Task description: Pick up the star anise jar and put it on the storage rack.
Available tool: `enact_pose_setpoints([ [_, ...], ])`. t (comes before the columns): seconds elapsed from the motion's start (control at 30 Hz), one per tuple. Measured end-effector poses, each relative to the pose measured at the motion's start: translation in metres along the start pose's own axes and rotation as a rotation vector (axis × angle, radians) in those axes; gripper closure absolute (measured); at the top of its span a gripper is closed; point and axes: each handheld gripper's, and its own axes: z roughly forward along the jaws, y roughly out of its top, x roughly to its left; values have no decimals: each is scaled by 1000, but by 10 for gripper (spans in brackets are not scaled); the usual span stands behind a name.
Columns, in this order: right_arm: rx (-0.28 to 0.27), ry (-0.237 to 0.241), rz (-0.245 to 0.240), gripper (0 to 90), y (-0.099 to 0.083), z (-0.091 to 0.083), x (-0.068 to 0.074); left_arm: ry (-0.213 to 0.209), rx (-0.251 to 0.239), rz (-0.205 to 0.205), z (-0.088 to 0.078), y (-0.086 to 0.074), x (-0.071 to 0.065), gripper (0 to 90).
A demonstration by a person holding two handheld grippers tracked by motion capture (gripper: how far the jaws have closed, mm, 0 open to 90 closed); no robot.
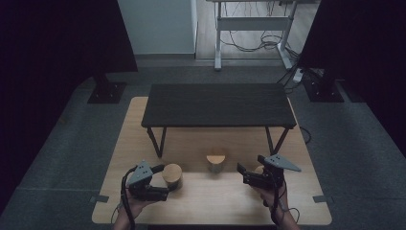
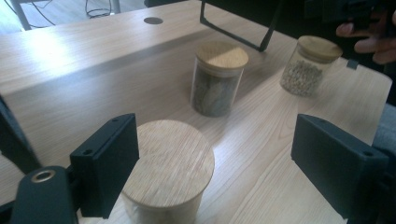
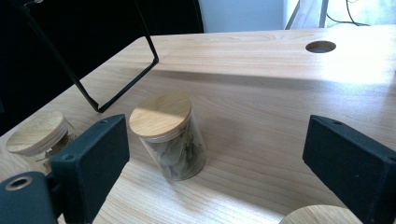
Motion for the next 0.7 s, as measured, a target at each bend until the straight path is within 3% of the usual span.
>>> enact_pose_setpoints([
  [0.33, 8, -26, -2, 72, 1, 0, -2, 7, 57, 47, 7, -2, -4, 145],
  [0.57, -4, -32, 9, 71, 3, -1, 0, 11, 51, 46, -1, -3, 0, 142],
  [0.7, 6, -29, 13, 73, 2, 0, -3, 29, 81, 51, 2, -5, 4, 136],
])
